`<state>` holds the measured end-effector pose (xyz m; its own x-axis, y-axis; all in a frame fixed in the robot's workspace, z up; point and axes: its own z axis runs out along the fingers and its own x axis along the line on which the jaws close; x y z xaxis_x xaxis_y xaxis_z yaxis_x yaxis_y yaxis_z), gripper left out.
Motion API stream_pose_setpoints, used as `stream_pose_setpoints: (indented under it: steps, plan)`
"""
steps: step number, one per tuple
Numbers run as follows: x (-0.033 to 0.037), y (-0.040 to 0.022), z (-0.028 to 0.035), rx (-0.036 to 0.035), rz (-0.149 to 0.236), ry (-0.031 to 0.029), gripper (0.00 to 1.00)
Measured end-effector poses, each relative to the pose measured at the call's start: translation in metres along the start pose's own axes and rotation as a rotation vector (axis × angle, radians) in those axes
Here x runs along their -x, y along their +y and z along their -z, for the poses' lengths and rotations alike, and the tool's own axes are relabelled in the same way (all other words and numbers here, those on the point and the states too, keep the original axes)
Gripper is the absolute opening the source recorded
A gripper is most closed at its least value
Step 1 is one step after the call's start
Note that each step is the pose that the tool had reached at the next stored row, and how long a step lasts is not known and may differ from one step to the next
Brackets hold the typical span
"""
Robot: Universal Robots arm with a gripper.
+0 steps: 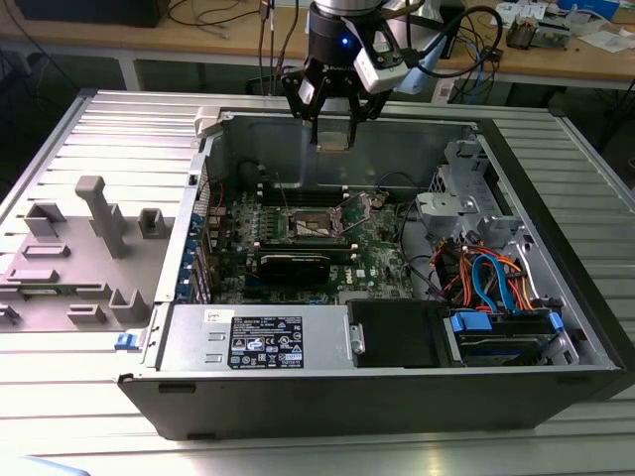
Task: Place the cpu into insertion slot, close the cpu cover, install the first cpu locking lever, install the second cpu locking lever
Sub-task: 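Place the cpu into insertion slot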
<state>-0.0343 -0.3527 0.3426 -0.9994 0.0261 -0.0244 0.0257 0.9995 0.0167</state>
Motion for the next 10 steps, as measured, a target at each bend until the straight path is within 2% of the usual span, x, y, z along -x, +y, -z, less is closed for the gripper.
stream_pose_setpoints:
  steps: [10]
  plan:
    - [0.0000, -0.0001, -0.0016, -0.0004, 0.000, -0.0005, 0.55]
